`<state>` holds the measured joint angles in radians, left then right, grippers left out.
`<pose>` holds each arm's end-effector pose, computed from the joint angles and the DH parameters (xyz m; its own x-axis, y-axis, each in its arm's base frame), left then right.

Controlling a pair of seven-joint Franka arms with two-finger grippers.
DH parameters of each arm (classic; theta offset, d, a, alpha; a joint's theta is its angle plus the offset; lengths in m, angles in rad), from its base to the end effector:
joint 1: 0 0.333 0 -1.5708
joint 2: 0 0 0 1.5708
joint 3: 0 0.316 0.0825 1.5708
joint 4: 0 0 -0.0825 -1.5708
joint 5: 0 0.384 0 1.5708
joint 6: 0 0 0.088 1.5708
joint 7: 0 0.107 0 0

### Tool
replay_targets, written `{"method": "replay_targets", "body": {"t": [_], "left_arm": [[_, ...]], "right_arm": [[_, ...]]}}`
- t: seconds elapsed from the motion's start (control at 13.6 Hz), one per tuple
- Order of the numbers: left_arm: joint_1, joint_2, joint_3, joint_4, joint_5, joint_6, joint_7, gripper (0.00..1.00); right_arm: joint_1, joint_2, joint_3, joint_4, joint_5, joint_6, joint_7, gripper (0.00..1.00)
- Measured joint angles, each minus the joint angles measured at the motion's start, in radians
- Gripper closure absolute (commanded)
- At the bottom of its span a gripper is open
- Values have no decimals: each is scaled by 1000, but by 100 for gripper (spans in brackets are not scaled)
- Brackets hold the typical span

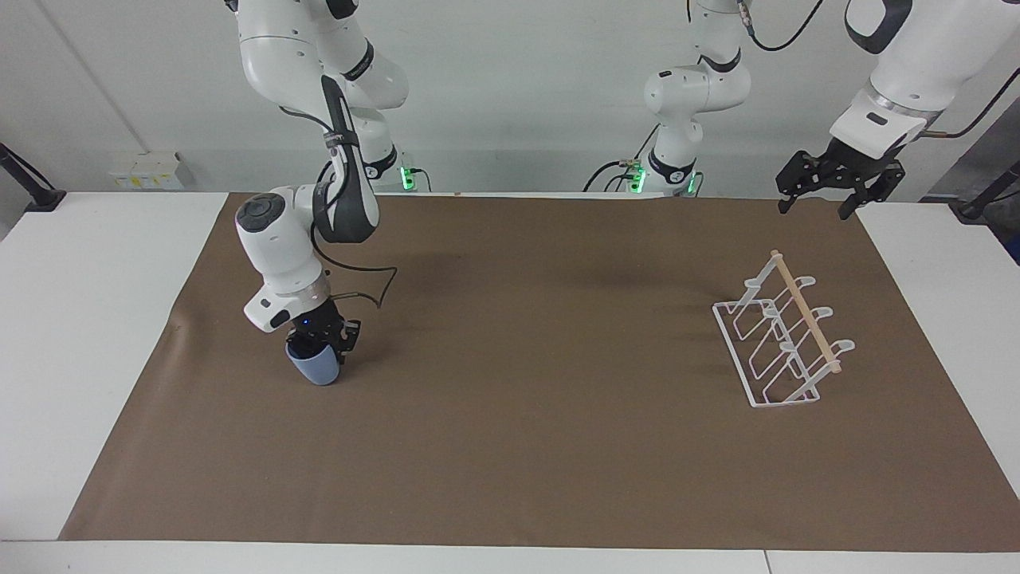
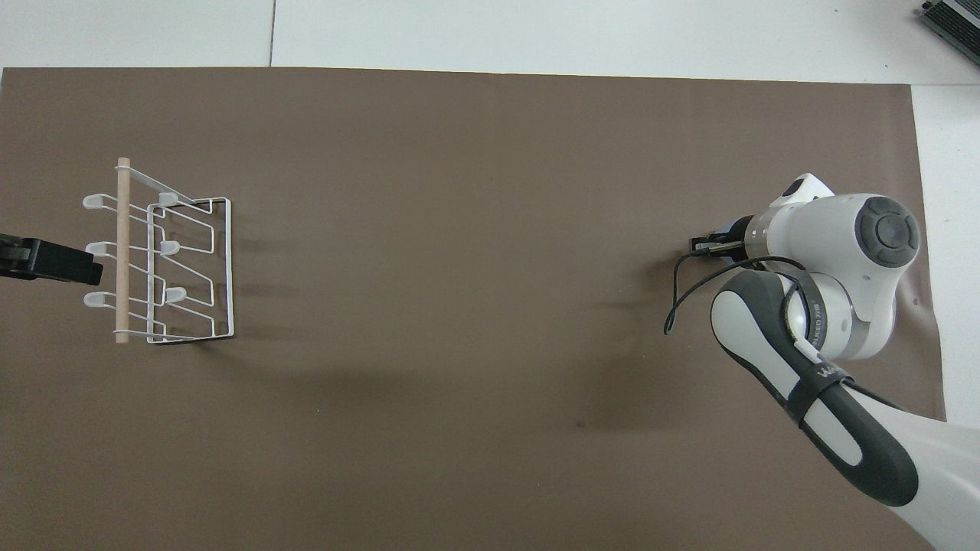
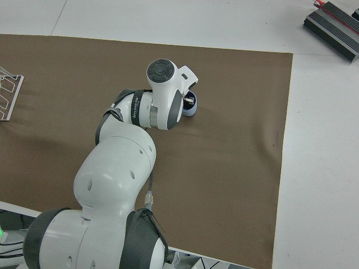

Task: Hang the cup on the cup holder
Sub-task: 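Grasp the light blue cup with the right gripper, then carry the cup toward the rack while the left gripper opens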

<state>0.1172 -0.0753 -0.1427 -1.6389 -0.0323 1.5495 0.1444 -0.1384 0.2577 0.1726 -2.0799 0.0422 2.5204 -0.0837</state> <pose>0.5283 -0.0200 0.6309 0.9855 -0.1692 -0.0116 -0.1689 -0.9854 0.0235 0.5999 0.0172 0.3235 0.9796 0.0692 0.1887 0.0815 -0.9949 -0.0586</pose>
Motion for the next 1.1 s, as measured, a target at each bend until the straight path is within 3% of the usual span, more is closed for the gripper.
{"method": "replay_targets", "body": {"t": [0.29,0.44,0.88,1.1], "left_arm": [[4,0,5,0,0,-4,0,0],[6,0,9,0,1,-7,0,0],[6,0,9,-3,1,-11,0,0],[6,0,9,-10,1,-14,0,0]], "right_arm": [[0,0,0,8,0,-20,0,100],[1,0,1,47,0,-96,0,100],[13,-16,70,341,3,-471,-1,100],[10,-24,154,396,167,-512,0,100]]}}
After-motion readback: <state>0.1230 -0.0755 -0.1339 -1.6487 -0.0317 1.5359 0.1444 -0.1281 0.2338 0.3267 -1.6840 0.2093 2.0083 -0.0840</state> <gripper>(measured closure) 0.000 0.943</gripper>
